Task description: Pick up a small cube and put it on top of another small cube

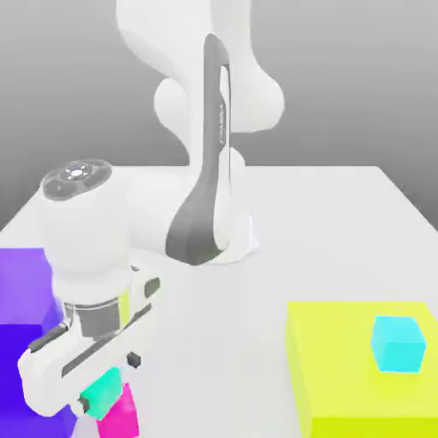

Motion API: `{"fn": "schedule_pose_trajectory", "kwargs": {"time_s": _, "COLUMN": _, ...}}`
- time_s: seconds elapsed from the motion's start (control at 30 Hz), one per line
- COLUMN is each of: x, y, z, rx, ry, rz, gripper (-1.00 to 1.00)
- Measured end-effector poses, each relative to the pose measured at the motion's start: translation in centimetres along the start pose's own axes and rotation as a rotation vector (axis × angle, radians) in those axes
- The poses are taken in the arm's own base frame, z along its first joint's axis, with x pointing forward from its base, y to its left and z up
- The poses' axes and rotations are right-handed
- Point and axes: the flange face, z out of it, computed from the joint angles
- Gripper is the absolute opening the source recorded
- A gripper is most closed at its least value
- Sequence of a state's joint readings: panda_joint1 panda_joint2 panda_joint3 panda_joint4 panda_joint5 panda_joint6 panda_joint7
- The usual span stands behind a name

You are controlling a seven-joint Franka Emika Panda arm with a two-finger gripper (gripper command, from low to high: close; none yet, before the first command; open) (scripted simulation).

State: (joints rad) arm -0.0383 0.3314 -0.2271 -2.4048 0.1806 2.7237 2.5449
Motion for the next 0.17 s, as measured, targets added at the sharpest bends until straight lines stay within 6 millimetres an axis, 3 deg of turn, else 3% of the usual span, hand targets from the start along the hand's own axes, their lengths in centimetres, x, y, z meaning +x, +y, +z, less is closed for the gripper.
{"fn": "schedule_pose_trajectory", "kwargs": {"time_s": 0.07, "x": -0.1, "y": -0.1, "z": -1.3, "rx": 0.0, "ry": 0.0, "rz": 0.002, "gripper": 1.0}}
{"fn": "schedule_pose_trajectory", "kwargs": {"time_s": 0.17, "x": 0.0, "y": 0.0, "z": -5.0, "rx": -0.002, "ry": 0.0, "rz": 0.001, "gripper": 1.0}}
